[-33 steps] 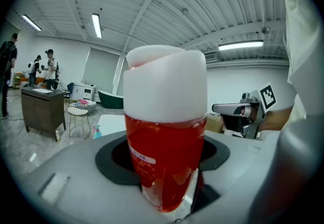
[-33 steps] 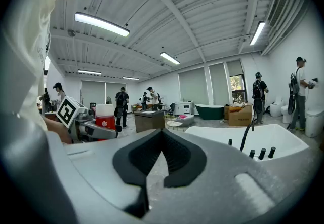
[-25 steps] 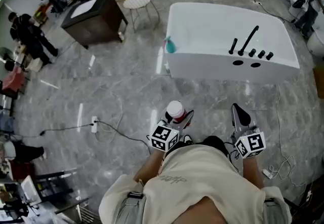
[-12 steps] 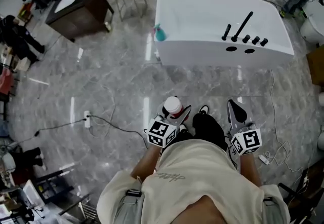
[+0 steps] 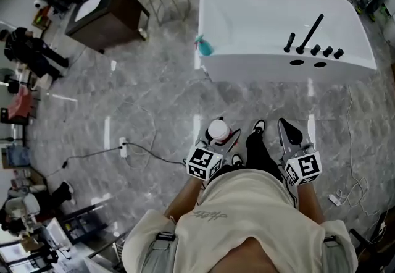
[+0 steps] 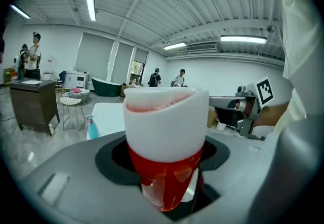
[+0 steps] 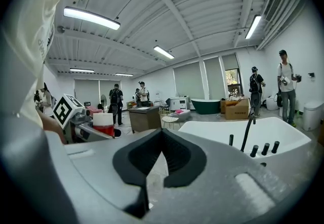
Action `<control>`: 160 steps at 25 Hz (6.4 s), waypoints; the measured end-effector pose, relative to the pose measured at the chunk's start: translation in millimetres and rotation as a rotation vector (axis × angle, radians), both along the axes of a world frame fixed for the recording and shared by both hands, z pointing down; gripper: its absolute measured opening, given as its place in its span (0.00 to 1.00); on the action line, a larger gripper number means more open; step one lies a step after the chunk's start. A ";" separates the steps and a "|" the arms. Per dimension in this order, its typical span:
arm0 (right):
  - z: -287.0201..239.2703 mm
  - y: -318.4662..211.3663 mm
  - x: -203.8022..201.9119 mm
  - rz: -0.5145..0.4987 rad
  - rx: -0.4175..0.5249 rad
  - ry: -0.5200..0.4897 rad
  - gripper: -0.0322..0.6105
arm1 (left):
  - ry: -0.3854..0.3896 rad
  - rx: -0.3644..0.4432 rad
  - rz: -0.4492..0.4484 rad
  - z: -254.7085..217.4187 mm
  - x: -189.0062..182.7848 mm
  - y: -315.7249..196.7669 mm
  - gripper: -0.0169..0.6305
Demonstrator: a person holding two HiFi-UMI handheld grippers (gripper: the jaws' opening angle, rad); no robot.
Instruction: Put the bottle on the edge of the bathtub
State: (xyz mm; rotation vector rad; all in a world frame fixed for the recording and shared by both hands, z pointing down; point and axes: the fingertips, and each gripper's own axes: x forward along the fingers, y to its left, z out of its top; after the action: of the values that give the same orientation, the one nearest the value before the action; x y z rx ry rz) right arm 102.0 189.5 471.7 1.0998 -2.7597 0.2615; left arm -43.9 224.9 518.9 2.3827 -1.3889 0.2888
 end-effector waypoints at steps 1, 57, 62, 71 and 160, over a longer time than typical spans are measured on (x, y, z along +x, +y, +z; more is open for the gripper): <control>-0.6 -12.0 -5.4 -0.009 0.004 -0.011 0.05 | -0.014 -0.005 0.003 -0.5 -2.2 -9.5 0.49; 34.7 -313.9 -24.4 0.167 -0.095 0.244 0.05 | -0.175 -0.061 0.247 118.0 -25.1 -405.1 0.50; 55.2 -324.8 -30.5 0.177 -0.177 0.245 0.05 | -0.197 -0.043 0.244 155.1 -35.9 -441.4 0.50; 88.5 -334.2 -11.2 0.210 -0.297 0.232 0.05 | -0.246 -0.064 0.241 205.8 -23.9 -497.3 0.50; -121.8 -452.0 -45.4 0.004 0.233 -0.090 0.05 | -0.027 0.337 -0.179 -164.4 -68.1 -486.5 0.05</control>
State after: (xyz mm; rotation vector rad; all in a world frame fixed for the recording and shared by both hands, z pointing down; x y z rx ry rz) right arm 56.6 -262.4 349.9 1.1719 -2.9265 -0.0125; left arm -112.0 -261.6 354.5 2.4956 -1.7703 0.0402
